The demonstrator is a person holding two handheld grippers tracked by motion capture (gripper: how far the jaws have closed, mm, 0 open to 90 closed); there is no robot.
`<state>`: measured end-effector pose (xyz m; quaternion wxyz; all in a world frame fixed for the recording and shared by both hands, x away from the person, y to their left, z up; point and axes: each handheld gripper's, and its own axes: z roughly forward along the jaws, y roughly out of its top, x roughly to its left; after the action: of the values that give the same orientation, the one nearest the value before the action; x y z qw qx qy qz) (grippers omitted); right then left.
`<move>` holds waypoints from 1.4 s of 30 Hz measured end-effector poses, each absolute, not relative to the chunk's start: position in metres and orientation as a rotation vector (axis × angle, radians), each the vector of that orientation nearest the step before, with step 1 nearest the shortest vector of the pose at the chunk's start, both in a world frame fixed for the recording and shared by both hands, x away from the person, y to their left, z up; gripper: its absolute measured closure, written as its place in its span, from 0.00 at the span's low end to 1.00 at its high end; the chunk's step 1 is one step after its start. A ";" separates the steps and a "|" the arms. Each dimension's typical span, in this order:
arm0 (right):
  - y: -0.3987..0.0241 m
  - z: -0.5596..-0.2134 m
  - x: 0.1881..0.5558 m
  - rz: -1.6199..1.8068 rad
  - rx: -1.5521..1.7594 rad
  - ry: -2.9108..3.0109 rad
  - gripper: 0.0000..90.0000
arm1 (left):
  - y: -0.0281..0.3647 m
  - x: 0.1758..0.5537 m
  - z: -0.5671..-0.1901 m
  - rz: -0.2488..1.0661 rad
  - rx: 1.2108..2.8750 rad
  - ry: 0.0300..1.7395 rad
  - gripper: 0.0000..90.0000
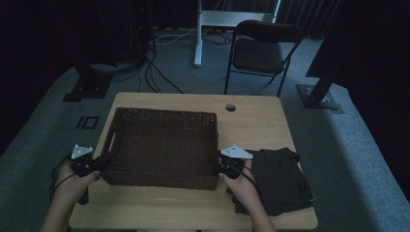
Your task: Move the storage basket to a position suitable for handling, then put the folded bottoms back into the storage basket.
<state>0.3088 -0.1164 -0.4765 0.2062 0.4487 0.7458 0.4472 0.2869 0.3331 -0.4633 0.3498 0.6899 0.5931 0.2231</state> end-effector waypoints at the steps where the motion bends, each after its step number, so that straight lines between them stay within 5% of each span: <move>1: -0.116 -0.477 0.309 1.246 1.250 2.078 0.63 | 0.333 0.287 -0.463 0.578 1.787 1.536 0.82; 9: -0.118 -0.476 0.311 1.266 1.268 2.089 0.60 | 0.337 0.286 -0.467 0.544 1.784 1.523 0.80; 15: -0.123 -0.475 0.316 1.353 1.284 2.148 0.33 | 0.339 0.289 -0.466 0.578 1.744 1.456 0.54; 18: -0.125 -0.473 0.316 1.388 1.297 2.084 0.26 | 0.341 0.290 -0.465 0.623 1.766 1.433 0.40; 21: -0.126 -0.472 0.316 1.400 1.305 2.073 0.25 | 0.342 0.290 -0.464 0.612 1.779 1.431 0.40; 26: -0.124 -0.467 0.315 1.361 1.236 2.089 0.15 | 0.340 0.286 -0.463 0.600 1.798 1.376 0.22; 42: -0.126 -0.454 0.313 1.388 1.184 2.097 0.15 | 0.334 0.283 -0.443 0.637 1.763 1.329 0.22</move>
<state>0.3131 -0.1257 -0.4540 0.1801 0.4190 0.7422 0.4911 0.2830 0.3337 -0.4427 0.4094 0.6999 0.5278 0.2529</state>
